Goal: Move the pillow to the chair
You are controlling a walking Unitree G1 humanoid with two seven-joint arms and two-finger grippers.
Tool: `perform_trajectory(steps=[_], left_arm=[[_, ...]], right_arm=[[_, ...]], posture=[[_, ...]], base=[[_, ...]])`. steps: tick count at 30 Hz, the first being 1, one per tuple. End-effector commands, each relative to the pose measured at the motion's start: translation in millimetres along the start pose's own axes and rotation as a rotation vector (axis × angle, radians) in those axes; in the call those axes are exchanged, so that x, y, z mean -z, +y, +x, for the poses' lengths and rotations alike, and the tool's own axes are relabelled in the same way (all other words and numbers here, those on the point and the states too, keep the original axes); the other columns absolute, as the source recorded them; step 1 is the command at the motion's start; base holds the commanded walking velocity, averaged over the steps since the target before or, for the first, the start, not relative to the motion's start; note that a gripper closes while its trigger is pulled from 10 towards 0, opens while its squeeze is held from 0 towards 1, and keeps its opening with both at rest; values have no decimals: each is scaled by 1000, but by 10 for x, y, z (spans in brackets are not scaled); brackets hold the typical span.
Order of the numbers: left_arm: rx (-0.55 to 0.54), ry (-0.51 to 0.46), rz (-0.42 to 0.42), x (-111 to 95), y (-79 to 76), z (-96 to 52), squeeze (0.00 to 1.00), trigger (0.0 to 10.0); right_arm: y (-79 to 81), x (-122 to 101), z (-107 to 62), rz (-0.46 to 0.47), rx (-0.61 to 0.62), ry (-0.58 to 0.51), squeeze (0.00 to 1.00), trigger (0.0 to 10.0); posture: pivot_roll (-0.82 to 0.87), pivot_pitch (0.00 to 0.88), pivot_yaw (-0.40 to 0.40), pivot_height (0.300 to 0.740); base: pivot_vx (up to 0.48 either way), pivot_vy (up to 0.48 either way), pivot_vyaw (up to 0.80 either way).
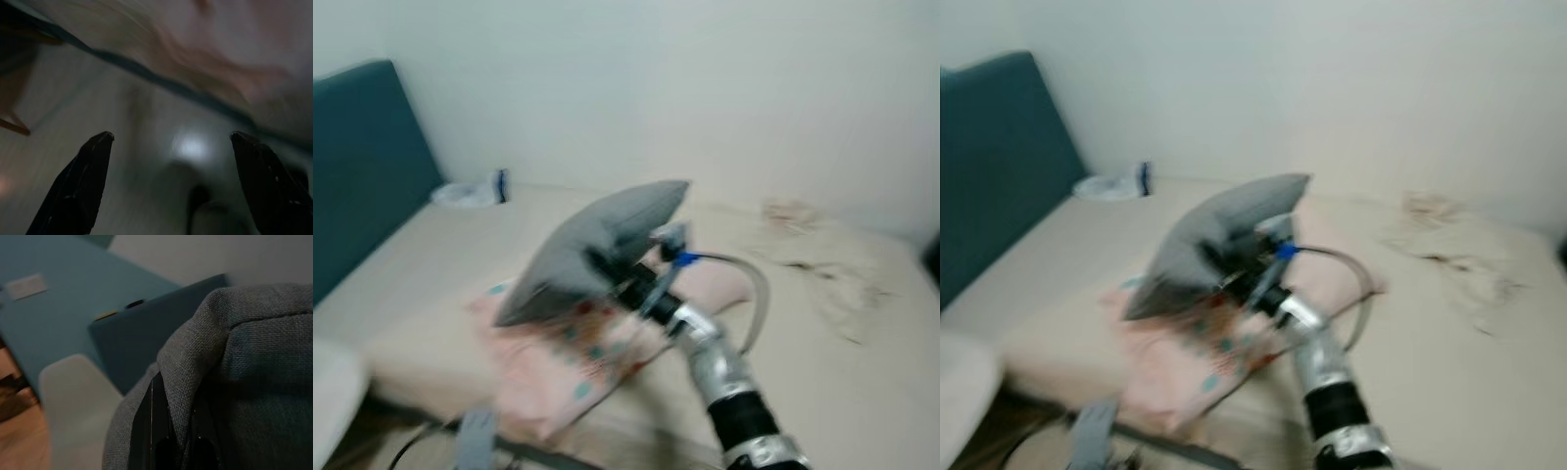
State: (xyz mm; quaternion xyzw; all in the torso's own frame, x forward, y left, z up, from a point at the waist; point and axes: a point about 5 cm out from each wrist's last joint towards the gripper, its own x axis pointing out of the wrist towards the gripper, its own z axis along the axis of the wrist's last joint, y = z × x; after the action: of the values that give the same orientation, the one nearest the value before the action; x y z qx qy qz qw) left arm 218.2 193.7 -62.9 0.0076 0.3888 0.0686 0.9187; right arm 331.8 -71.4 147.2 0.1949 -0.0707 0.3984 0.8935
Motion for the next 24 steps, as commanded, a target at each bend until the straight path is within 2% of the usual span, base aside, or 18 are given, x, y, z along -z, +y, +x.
perform_trajectory(steps=[1, 10, 16, 24], left_arm=[[-26, 75, 16, 229, 118, -55, 0, 10000], [-16, 86, 28, 281, 93, -71, 0, 10000], [-12, 84, 29, 280, 84, -70, 0, 10000], [-5, 83, 32, 265, 67, -65, 0, 10000]], right_arm=[[197, -60, 167, 1, -91, -53, 0, 10000], [304, -324, 249, -6, -180, -168, 0, 10000], [360, -377, 293, -7, -212, -190, 0, 10000], [384, -344, 295, 11, -224, -182, 0, 10000]], posture=[[3, 0, 17, 730], [2, 0, 20, 730], [5, 0, 20, 730], [8, 0, 22, 730]], base=[[0, 0, 763], [0, 0, 759], [0, 0, 756], [0, 0, 756]])
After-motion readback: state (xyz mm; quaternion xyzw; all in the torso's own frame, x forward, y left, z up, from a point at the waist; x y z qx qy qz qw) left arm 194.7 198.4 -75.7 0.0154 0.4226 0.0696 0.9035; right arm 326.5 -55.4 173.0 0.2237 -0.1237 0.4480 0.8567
